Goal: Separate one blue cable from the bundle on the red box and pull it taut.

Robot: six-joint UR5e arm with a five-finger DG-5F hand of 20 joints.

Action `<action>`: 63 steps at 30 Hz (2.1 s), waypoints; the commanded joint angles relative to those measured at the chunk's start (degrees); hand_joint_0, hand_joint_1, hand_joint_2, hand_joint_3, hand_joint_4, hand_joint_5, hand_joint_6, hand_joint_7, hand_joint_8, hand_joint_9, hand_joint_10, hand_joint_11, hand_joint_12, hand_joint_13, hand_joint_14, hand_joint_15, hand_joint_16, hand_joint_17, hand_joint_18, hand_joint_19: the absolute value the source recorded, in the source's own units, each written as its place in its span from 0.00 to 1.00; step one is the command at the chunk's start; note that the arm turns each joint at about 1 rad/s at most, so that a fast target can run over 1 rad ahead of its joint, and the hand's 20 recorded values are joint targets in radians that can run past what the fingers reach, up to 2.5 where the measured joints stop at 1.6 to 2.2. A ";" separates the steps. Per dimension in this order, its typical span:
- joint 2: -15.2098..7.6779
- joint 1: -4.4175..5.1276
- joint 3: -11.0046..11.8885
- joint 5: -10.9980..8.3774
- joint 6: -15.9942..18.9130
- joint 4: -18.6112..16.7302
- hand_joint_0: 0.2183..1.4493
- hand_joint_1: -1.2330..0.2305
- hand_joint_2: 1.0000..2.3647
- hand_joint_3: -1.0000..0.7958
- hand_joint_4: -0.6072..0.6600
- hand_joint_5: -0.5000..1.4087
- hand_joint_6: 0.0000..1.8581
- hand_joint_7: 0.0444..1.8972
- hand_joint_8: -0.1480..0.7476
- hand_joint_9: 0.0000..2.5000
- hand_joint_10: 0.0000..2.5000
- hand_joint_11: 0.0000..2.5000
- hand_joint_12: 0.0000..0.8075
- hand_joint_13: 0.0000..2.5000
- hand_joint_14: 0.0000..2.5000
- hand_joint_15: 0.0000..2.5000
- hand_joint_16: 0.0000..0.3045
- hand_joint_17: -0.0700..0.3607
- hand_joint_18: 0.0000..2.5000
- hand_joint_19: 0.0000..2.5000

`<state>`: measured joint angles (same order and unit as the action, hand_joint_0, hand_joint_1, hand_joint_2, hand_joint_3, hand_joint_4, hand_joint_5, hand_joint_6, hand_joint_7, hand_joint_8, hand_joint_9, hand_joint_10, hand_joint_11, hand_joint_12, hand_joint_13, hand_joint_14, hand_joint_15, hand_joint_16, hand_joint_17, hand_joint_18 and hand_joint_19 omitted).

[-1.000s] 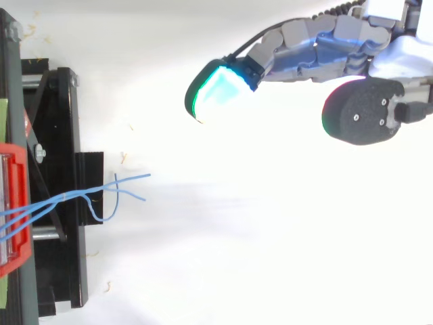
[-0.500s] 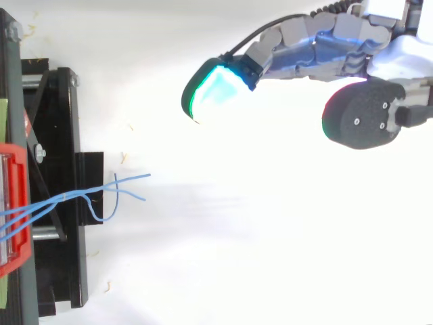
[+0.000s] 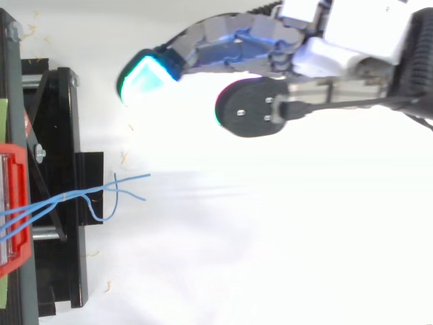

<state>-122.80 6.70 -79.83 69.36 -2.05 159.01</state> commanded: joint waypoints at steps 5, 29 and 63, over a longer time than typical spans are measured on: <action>-5.96 0.07 6.09 -0.63 -0.06 -0.10 0.25 0.50 0.00 0.28 0.60 0.15 0.27 0.32 0.37 0.16 0.00 0.00 0.36 0.11 0.00 0.04 0.15 0.40 0.00 0.07; -13.78 2.79 9.08 -1.68 0.65 -7.92 0.25 0.50 0.00 0.28 0.63 0.15 0.27 0.32 0.38 0.18 0.00 0.00 0.37 0.13 0.00 0.04 0.15 0.40 0.00 0.09; -16.77 5.26 11.10 -0.80 1.79 -11.26 0.26 0.44 0.00 0.28 0.71 0.21 0.27 0.51 0.39 0.23 0.00 0.04 0.38 0.19 0.00 0.08 0.15 0.40 0.08 0.11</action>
<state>-139.62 12.01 -68.72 68.56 -0.32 147.14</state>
